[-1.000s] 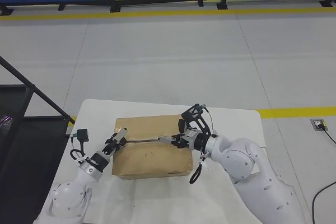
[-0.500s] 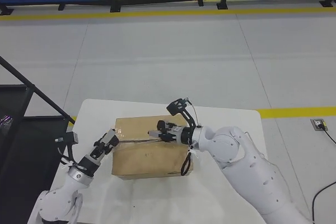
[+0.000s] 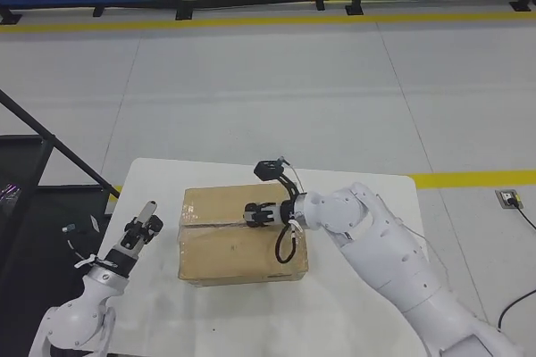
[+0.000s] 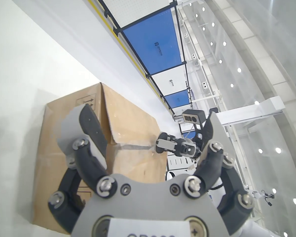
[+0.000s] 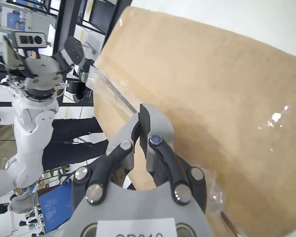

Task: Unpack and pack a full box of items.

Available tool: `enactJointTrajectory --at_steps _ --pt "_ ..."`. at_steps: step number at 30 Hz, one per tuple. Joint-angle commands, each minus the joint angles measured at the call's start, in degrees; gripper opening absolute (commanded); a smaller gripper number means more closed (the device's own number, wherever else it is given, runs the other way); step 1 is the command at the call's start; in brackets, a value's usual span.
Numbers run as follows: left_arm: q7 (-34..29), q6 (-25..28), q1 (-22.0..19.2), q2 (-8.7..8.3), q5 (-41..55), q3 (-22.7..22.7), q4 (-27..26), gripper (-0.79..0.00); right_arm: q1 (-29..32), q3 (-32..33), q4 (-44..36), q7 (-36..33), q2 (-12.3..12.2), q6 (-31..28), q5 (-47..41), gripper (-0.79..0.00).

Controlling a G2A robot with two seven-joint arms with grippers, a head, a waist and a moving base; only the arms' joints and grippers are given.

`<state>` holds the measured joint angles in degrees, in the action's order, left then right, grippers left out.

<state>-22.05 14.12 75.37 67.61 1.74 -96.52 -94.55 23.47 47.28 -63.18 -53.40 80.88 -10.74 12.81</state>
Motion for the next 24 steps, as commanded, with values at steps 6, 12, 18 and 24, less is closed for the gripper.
enactJointTrajectory --at_steps 6,12,18,24 --pt "-0.1 0.4 -0.4 -0.05 0.4 0.6 1.1 0.000 0.8 1.7 -1.4 3.4 -0.2 -2.1 -1.1 -0.785" --pt "0.2 0.6 -0.2 -0.07 0.4 0.9 1.7 0.000 -1.2 -2.9 2.2 7.5 1.9 5.0 2.5 -0.785" --pt "0.1 -0.4 -0.4 -0.22 0.4 0.5 3.3 0.000 -5.0 -5.1 9.5 -0.3 3.7 1.4 -2.6 -0.785" --pt "-0.5 -0.9 -1.5 -0.26 -0.1 1.5 4.7 0.000 -5.0 -5.1 9.8 2.4 4.1 0.0 -1.5 -0.785"
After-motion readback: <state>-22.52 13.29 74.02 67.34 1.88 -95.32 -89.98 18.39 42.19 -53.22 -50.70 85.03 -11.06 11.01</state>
